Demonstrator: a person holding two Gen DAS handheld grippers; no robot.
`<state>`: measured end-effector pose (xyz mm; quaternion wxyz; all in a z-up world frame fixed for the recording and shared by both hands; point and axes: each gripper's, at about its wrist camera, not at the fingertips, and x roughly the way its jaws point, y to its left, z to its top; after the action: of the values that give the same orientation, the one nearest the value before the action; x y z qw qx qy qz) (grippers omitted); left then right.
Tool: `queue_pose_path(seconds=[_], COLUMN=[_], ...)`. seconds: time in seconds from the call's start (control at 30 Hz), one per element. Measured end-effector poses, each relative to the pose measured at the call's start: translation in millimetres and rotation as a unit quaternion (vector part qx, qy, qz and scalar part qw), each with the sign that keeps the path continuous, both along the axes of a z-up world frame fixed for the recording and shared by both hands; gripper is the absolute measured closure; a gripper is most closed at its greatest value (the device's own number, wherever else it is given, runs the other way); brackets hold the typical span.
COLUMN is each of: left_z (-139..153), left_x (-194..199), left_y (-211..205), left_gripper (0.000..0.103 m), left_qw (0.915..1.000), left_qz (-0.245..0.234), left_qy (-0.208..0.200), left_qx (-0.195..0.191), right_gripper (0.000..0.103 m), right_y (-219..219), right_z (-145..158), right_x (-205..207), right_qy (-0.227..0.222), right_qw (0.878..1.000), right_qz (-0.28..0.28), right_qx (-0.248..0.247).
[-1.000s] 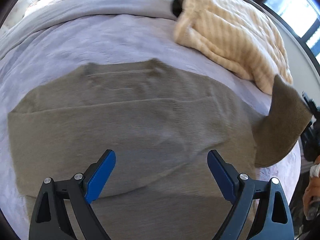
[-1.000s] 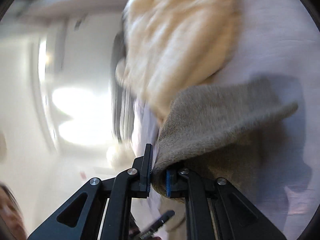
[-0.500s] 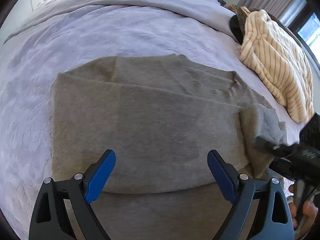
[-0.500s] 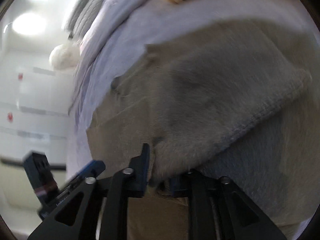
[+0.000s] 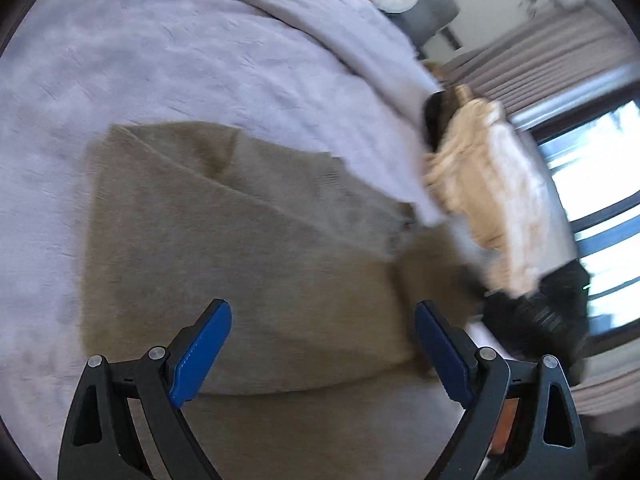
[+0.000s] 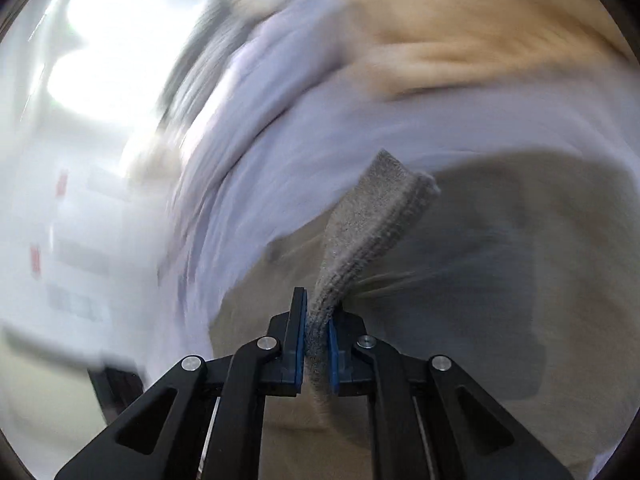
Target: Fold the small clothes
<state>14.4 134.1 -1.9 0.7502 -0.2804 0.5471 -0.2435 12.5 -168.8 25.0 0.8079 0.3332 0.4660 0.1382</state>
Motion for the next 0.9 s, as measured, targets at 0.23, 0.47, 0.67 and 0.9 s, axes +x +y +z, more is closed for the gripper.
queue_pose_path(seconds=[0.23, 0.47, 0.67, 0.9], left_z=[-20, -38, -38, -26], left_x=[7, 4, 0, 1], left_y=[-12, -29, -44, -50], left_gripper=[0.01, 0.01, 0.014, 0.088], left_qw=[0.9976, 0.9968, 0.9964, 0.9954], left_qz=[-0.029, -0.039, -0.065, -0.089], left_qy=[0.038, 0.061, 0.055, 0.023], left_qx=[-0.049, -0.033, -0.002, 0.027], right_gripper=[0.088, 0.04, 0.04, 0.096], right_y=[112, 67, -41, -108], right_z=[-27, -39, -55, -63], right_x=[-6, -56, -128, -146], right_qy=[0.047, 0.092, 0.152, 0.141], right_qw=[0.979, 0.987, 0.982, 0.961], right_qz=[0.169, 0.115, -0.09, -0.217], right_qx=[-0.108, -0.069, 0.065, 0.093])
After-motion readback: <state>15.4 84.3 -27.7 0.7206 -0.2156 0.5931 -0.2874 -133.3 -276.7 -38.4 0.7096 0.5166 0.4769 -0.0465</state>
